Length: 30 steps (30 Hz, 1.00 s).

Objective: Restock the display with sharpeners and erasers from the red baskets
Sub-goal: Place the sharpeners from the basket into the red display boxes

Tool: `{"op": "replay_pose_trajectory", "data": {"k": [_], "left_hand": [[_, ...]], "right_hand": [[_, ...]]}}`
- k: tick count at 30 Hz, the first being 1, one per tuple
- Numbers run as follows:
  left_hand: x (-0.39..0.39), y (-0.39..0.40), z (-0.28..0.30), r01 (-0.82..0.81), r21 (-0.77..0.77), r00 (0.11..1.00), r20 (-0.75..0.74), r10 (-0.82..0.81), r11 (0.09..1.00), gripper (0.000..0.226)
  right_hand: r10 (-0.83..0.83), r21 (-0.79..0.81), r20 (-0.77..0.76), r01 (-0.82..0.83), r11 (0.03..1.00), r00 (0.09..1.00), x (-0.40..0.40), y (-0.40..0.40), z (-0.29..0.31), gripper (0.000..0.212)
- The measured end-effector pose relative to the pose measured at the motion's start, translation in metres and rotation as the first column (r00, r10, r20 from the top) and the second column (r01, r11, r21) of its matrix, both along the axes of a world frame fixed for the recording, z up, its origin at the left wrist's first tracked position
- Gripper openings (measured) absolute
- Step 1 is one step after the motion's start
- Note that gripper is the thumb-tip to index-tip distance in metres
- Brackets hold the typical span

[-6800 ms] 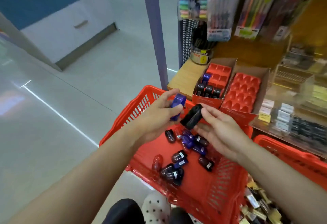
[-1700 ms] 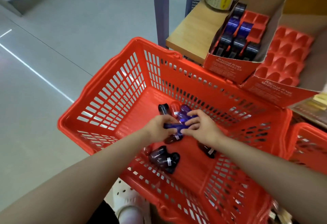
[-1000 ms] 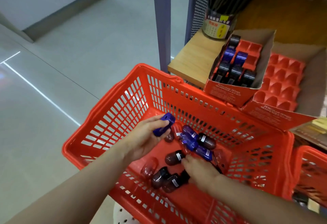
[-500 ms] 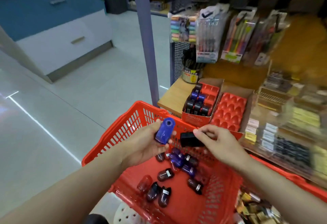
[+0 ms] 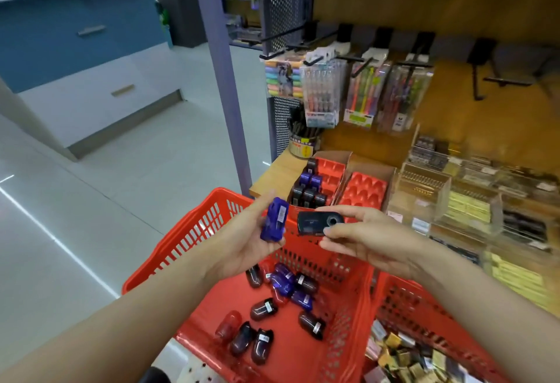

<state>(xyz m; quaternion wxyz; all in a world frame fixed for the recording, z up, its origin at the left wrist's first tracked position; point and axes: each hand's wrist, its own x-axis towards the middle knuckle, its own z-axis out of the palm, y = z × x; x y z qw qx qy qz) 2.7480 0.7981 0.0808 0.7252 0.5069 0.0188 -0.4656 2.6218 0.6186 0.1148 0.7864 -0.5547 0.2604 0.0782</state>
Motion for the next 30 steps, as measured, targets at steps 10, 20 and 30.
{"op": "replay_pose_trajectory", "data": {"k": [10,20,30], "left_hand": [[0.039,-0.043,0.008,0.131,0.123,0.881,0.440,-0.173,0.984,0.027],[0.094,-0.134,0.020,0.129,0.450,0.323,0.823,-0.467,0.884,0.035],[0.109,-0.155,-0.025,-0.014,0.681,-0.011,0.733,-0.681,0.733,0.043]], "right_hand": [[-0.021,-0.132,-0.014,0.019,0.991,1.000,0.010,-0.043,-0.018,0.033],[-0.314,-0.621,0.173,0.350,0.701,0.934,0.060,-0.104,-0.005,0.024],[-0.345,-0.663,0.215,0.397,0.635,0.913,0.089,-0.121,-0.036,0.035]]}}
